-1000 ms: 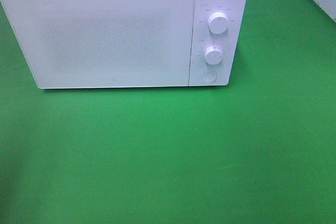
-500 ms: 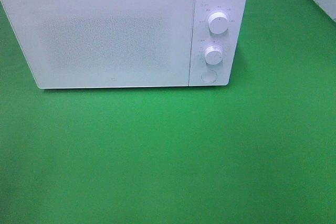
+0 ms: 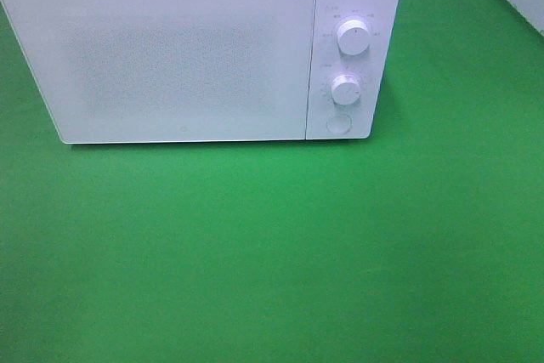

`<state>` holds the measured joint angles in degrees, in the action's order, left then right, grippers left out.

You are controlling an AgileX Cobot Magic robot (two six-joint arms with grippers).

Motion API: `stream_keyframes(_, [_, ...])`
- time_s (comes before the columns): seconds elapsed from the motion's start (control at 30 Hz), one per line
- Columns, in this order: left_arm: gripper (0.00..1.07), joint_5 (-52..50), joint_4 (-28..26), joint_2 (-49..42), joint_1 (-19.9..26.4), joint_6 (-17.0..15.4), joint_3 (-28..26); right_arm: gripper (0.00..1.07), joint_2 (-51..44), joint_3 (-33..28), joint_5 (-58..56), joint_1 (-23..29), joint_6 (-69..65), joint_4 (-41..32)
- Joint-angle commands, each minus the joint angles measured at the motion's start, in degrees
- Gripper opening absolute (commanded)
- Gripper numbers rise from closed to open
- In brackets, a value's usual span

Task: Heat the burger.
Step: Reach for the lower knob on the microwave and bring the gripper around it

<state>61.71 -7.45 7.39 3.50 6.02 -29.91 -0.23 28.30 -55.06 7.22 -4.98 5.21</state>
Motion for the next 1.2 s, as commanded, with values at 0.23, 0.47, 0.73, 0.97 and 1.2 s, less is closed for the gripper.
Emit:
stream_keyframes(0.23, [1.02, -0.34, -1.15, -9.22, 0.23, -0.40, 0.29, 0.74, -1.55, -0.06, 0.17, -0.40, -0.52, 0.23])
stream_keyframes(0.47, [1.02, -0.34, -1.15, -8.65, 0.23, -0.52, 0.29, 0.74, -1.55, -0.06, 0.17, -0.34, -0.52, 0.23])
stream_keyframes(0.73, [1.02, -0.34, -1.03, -8.65, 0.23, -0.46, 0.29, 0.74, -1.55, 0.63, 0.86, -0.23, -0.34, 0.00])
stream_keyframes(0.97, [1.02, -0.34, -1.03, -8.65, 0.23, -0.46, 0.29, 0.74, 2.12, 1.83, 7.79, -0.23, -0.34, -3.27])
stream_keyframes(1.2, [1.02, -0.34, -1.03, -8.65, 0.23, -0.46, 0.29, 0.74, 9.63, 1.83, 15.30, -0.23, -0.34, -4.13])
